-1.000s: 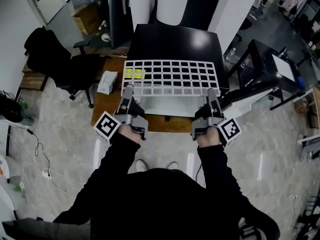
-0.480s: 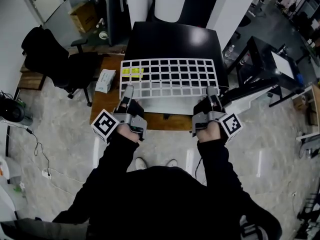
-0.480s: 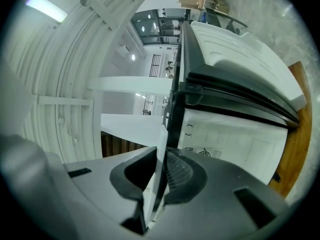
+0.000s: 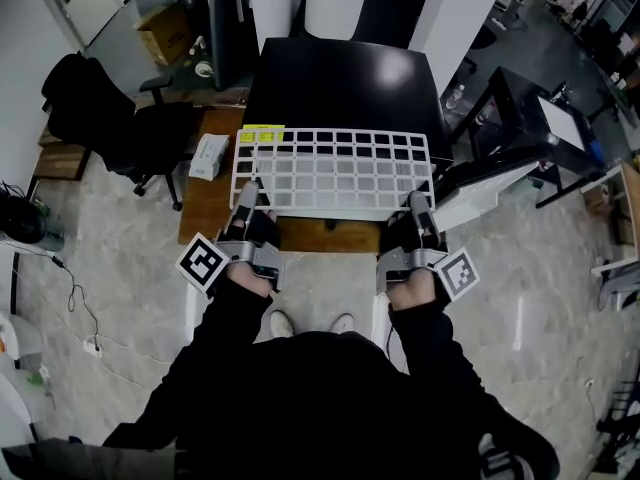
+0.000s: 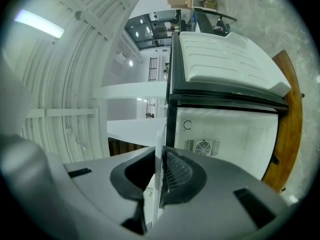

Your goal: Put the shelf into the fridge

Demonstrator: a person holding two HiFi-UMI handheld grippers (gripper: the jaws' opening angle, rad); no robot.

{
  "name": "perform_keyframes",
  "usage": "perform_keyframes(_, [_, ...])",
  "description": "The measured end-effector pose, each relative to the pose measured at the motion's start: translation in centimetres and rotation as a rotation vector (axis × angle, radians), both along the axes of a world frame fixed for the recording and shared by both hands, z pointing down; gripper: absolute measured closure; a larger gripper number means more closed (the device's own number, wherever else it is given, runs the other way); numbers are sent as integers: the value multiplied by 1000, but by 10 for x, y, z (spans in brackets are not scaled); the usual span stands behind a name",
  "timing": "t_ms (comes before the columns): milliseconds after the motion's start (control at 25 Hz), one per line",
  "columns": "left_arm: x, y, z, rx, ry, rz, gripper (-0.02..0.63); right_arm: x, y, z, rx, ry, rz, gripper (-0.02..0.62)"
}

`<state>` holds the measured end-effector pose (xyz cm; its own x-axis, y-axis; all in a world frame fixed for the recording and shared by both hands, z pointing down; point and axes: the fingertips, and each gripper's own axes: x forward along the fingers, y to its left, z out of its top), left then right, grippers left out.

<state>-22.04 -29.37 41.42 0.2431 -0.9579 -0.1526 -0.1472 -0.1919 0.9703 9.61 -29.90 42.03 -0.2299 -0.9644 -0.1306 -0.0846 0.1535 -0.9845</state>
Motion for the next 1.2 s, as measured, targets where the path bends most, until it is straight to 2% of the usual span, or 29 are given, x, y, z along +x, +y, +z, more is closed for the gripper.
perform_keyframes(400, [-6, 52, 1, 58, -23, 57, 565, -10, 70, 13, 26, -74, 19, 563])
perform_keyframes(640, [3, 62, 35, 13, -32, 97, 565, 0, 94, 54, -50, -66, 54, 563])
perform_keyframes(800, [13, 54, 62, -8, -52, 106, 563, 11, 90, 70, -71, -30, 74, 563])
perform_keyframes(1000, [20, 40, 96, -56, -24, 114, 563, 20, 79, 96, -95, -6, 95, 563])
perform_keyframes(1200, [25, 29, 117, -70, -40, 106, 563, 25, 63, 114, -96, 32, 95, 562])
